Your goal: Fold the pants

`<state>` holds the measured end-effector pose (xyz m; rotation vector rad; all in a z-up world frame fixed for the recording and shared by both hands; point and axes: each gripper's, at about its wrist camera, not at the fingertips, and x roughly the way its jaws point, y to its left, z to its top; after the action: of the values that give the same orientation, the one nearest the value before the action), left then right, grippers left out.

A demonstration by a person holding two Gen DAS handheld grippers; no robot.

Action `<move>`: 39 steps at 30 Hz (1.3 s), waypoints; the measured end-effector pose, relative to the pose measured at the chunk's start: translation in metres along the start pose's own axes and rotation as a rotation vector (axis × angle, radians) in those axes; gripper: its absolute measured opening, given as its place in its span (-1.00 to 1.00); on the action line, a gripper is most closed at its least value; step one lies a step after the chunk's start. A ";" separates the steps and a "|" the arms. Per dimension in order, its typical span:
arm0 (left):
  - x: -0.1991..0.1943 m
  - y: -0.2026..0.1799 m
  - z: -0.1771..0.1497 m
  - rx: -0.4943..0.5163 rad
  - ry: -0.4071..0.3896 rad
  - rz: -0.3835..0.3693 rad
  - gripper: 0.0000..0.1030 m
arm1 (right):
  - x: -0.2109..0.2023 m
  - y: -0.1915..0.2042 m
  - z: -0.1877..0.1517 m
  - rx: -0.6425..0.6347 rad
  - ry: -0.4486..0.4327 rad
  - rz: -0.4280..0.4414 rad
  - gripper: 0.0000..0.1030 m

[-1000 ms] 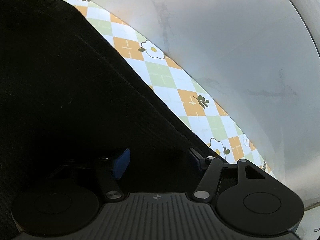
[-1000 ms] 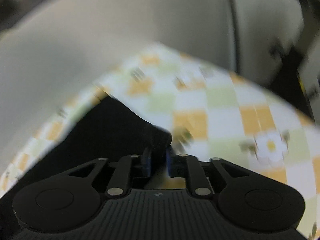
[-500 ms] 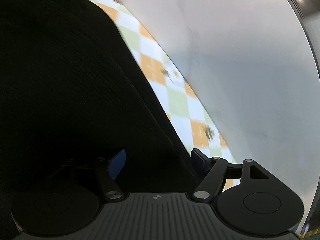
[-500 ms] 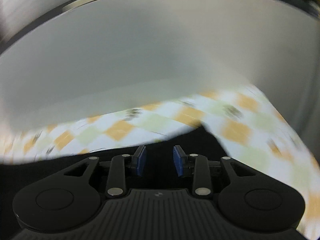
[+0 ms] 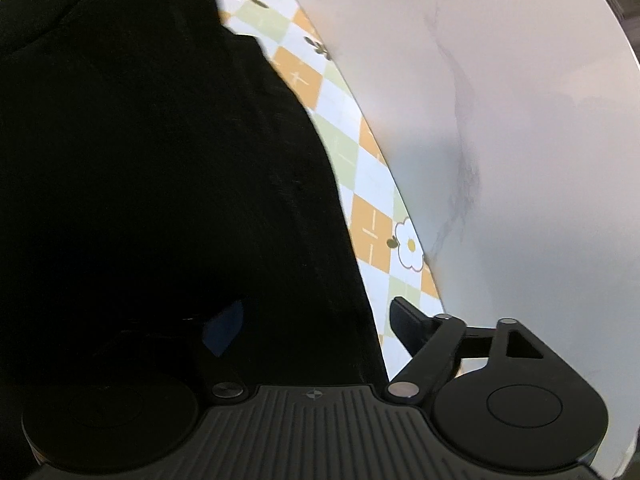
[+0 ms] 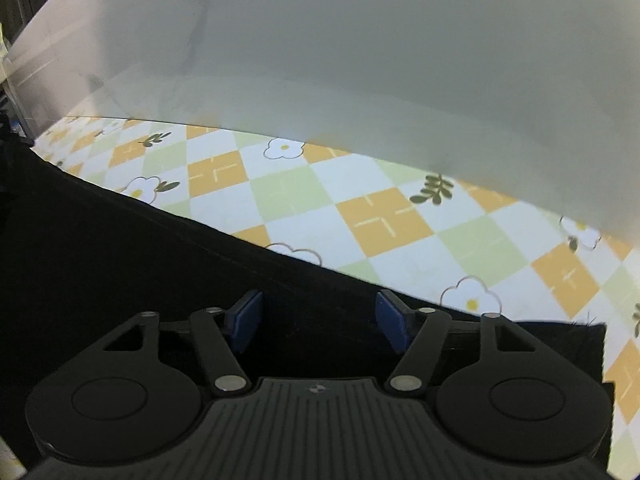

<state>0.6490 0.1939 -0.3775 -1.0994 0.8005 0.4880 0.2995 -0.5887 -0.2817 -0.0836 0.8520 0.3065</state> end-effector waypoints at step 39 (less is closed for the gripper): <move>-0.168 0.147 0.040 0.334 -0.112 -0.218 0.38 | -0.025 0.236 0.071 -0.041 -0.165 0.109 -0.36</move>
<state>0.4529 0.2946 -0.3253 -0.8290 0.6276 0.2192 0.2653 -0.3554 -0.2044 -0.0494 0.6873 0.4274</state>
